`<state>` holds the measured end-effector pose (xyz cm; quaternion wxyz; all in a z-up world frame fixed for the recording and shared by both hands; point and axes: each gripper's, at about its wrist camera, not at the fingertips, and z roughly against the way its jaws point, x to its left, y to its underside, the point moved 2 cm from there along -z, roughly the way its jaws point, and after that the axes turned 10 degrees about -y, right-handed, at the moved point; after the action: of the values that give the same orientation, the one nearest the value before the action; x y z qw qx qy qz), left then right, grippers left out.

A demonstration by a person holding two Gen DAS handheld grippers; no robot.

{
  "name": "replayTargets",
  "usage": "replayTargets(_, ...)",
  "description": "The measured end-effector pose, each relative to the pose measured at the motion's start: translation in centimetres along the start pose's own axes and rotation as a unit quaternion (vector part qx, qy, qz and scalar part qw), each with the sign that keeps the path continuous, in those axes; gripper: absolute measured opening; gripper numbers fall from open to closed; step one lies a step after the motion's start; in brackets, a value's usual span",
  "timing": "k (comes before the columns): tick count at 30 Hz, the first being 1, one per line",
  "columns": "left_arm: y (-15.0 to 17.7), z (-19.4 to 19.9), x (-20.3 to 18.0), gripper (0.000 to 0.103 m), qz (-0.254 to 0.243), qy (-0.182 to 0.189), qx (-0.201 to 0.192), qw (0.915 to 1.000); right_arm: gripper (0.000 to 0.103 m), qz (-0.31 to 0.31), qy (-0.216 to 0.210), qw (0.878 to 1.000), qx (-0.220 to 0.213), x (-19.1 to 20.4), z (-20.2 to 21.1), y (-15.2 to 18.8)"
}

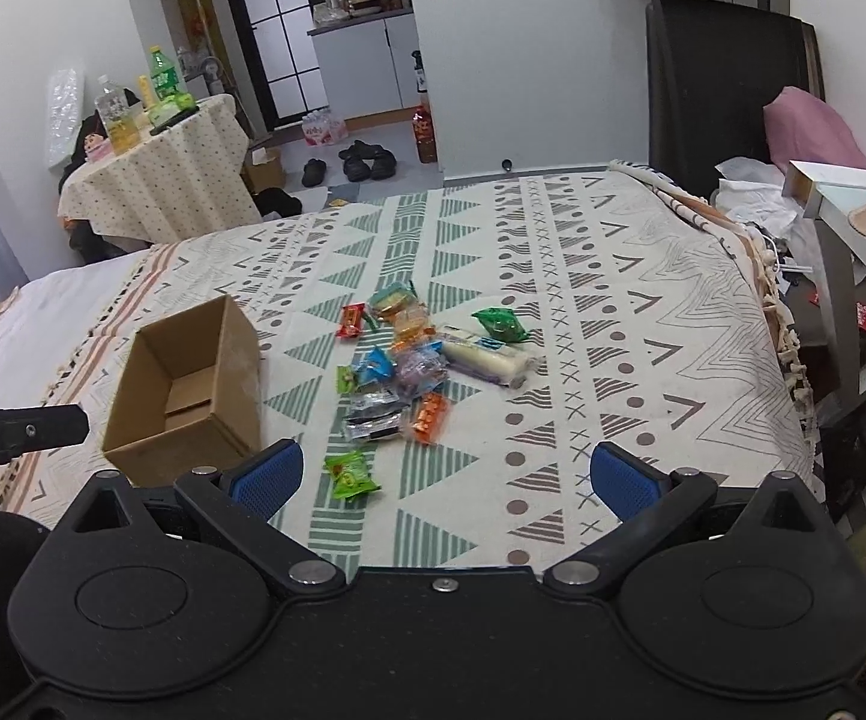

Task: Organize snacks

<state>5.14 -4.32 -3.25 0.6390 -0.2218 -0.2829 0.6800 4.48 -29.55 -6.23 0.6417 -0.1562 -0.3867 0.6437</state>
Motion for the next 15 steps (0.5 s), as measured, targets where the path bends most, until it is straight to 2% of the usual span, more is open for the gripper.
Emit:
replayTargets(9,-0.9,-3.0,-2.5,0.102,0.003,0.003,0.024,0.9997,0.103,-0.005,-0.005,1.0,0.019,-2.1,-2.6,-0.8)
replayTargets(15,-1.3,-5.5,-4.0,0.1,0.013,0.013,0.043,0.9989,0.098,-0.009,-0.012,0.999,0.033,-3.3,-4.6,-1.5)
